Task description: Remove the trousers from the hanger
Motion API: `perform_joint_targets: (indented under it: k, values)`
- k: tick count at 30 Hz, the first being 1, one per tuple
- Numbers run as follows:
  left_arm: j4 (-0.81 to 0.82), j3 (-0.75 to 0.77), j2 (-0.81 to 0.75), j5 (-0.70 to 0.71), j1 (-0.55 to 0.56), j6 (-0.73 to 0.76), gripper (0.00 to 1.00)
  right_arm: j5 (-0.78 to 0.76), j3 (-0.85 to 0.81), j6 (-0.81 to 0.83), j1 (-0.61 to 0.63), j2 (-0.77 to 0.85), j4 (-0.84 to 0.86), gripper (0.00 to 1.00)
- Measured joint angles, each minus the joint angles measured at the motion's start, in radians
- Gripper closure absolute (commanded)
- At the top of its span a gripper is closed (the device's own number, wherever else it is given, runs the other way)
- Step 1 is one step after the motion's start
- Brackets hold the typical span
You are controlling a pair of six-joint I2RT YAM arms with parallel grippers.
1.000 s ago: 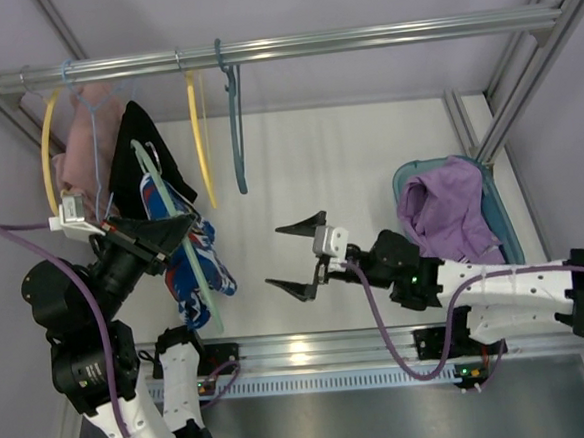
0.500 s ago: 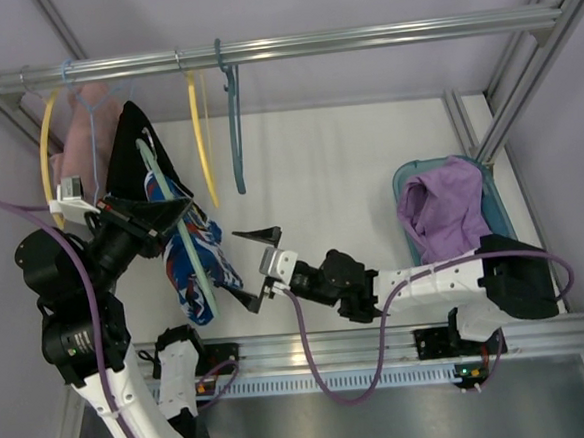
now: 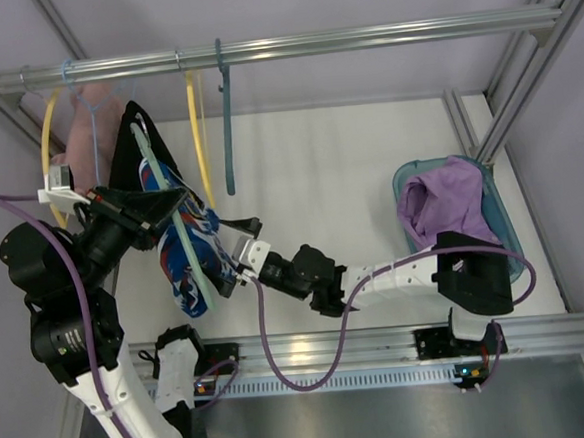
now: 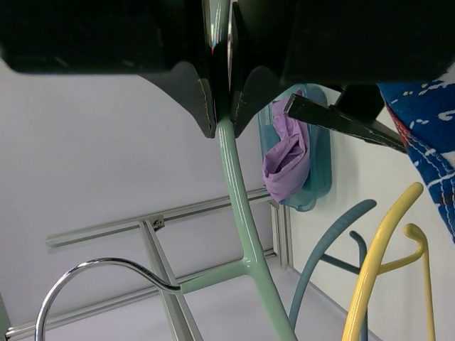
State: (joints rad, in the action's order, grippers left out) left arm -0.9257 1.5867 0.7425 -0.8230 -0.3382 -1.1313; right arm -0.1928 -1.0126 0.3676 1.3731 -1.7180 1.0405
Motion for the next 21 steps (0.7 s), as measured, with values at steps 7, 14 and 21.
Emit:
perform_joint_targets:
  k: [7, 14, 21]
  values:
    - [0.005, 0.005, 0.011, -0.008, 0.0, -0.014, 1.0, -0.012, -0.01, -0.003, -0.03, -0.032, 0.016, 0.01]
    - [0.016, 0.005, 0.019, -0.006, -0.001, -0.014, 1.0, -0.02, -0.01, -0.011, -0.076, -0.032, 0.018, 0.01]
    - [0.028, 0.0, 0.019, -0.006, -0.001, -0.015, 1.0, -0.011, -0.072, -0.014, -0.087, -0.072, 0.026, 0.2]
